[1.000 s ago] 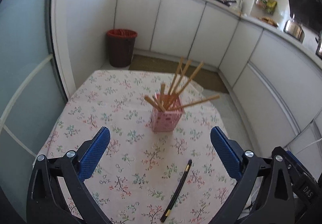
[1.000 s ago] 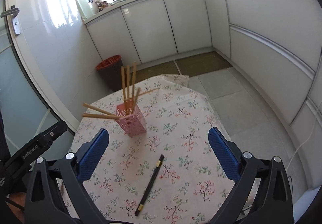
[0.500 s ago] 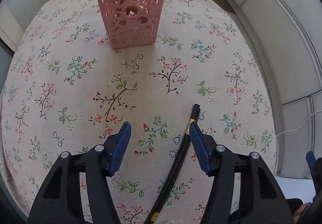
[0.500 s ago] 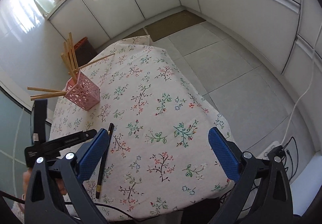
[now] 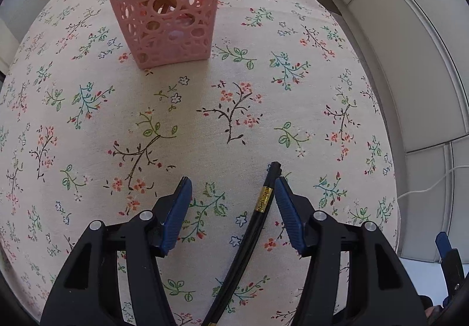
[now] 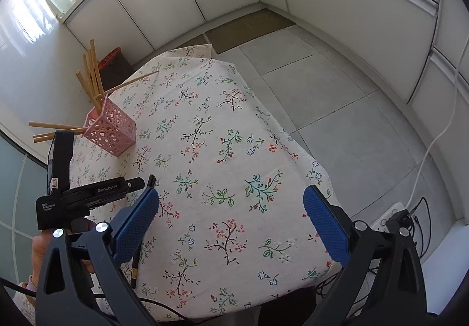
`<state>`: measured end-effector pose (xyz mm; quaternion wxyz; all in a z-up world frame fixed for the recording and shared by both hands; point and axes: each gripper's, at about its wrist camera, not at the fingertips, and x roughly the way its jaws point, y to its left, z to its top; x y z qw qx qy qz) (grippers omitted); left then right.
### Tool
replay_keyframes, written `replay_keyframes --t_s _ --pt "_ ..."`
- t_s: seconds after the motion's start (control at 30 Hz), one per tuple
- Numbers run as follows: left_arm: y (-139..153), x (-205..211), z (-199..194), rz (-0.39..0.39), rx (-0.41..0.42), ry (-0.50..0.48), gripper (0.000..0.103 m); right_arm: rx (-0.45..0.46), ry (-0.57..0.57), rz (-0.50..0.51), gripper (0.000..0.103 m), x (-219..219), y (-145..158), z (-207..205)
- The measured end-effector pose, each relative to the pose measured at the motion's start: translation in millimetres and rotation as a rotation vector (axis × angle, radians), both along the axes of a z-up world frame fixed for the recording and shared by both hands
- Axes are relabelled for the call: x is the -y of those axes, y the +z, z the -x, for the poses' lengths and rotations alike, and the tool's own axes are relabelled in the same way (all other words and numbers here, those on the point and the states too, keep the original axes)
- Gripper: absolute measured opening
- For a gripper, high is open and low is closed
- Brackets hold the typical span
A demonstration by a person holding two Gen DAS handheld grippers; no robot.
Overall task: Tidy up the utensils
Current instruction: 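Withdraw both open grippers back over the black chopsticks on the cloth, then lower the left gripper and grasp a black chopstick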
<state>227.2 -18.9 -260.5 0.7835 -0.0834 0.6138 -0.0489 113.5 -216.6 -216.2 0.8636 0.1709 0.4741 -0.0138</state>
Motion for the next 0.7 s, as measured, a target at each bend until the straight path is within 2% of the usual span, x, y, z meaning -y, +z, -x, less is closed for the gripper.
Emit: replay_keyframes --t_s 0.1,0.2,0.23,0.27,0.33,0.4,0.53,0.7 --pt "-8 5 1 -0.057 -0.025 -0.023 0.060 -0.007 -0.001 -0.001 0.096 -1 -1 0" --pt "-10 11 2 -0.091 -0.014 -0.051 0.056 -0.016 0.001 -0.007 0.096 -3 -1 -2" --pt "-11 11 2 -0.120 -0.012 -0.047 0.040 -0.021 0.002 -0.006 0.096 -5 -2 -3" --pt "-10 11 1 -0.160 0.001 -0.052 0.019 -0.028 0.007 -0.005 0.096 -8 -3 -4" --pt "-12 3 2 -0.122 -0.001 -0.046 0.006 -0.035 0.027 0.010 0.096 -16 -5 -6" --pt "-12 -9 2 -0.074 -0.006 -0.042 0.006 -0.041 0.043 0.034 0.096 -27 -8 -10" --pt "-5 -35 13 -0.056 0.026 -0.007 0.006 -0.085 0.082 0.029 0.096 -57 -20 -25" --pt "41 -68 43 -0.023 0.146 0.017 0.006 -0.186 0.135 0.063 0.096 -104 -45 -50"
